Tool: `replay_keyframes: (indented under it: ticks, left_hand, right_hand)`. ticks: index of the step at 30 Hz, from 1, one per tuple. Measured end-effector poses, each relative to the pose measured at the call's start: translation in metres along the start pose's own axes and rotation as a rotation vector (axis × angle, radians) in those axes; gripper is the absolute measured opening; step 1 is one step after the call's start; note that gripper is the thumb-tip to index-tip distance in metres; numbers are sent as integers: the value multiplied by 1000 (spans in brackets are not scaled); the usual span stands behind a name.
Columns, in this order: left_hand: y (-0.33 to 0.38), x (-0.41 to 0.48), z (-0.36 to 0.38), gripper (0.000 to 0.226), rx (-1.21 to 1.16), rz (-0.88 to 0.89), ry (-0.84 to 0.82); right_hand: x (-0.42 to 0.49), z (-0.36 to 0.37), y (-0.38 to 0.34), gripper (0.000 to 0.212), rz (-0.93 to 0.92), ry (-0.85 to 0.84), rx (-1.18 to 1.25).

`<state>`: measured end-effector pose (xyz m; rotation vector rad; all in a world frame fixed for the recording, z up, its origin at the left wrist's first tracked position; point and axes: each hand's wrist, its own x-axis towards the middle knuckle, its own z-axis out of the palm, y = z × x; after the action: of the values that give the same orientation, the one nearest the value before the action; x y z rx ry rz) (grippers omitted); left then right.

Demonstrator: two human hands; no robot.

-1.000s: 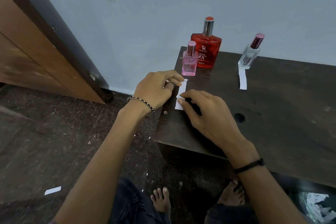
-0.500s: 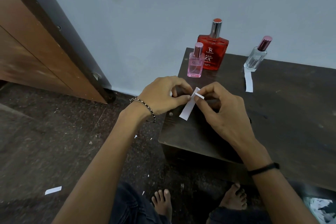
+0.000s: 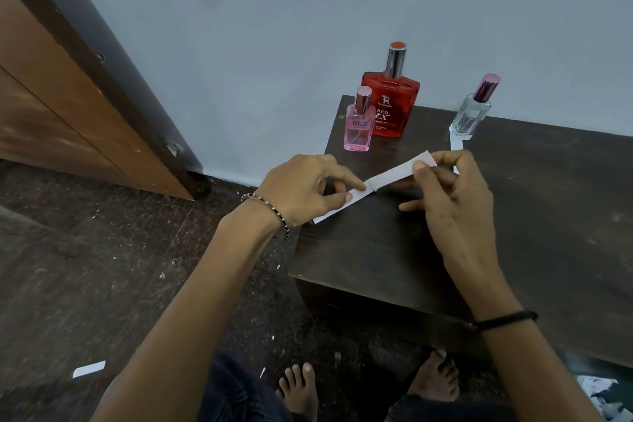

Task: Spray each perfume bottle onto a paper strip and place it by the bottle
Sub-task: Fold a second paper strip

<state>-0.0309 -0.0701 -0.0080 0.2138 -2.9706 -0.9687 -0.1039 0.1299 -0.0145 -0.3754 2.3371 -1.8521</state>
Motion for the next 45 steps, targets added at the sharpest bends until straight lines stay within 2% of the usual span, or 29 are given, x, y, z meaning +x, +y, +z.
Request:
replay_keyframes:
  ticks: [2,6,10,15,19,22,27,31,36,45]
  left_hand:
    - [2,0,0,28,55,9,-24]
    - [8,1,0,28,143,8,-40]
    - [11,2,0,27,215,10,-40]
    - [15,0,1,27,271,23,-40]
    - [23,-5,5,28,365,78,-3]
    - [32,-9,14,27,417,114,45]
    - [46,-9,30,29,505,54,92]
    - [53,-8,31,27,447,-16,57]
    - [59,-8,31,33,423,-88,65]
    - [71,-8,27,31,461,-158,78]
  right_hand:
    - [0,0,1,14,2,-29,-12]
    - [-1,4,0,27,-29,-77,-90]
    - [-2,12,3,31,-100,-82,-182]
    - [-2,23,7,12,-264,-40,-355]
    - [-5,36,10,8,-426,4,-517]
    - [-5,41,10,7,-483,9,-581]
    - [0,43,13,11,-468,-26,-468]
    - [-2,49,13,7,-461,1,-496]
    - [-4,50,9,21,-280,52,-388]
    - [-12,51,-2,18,-140,157,-204]
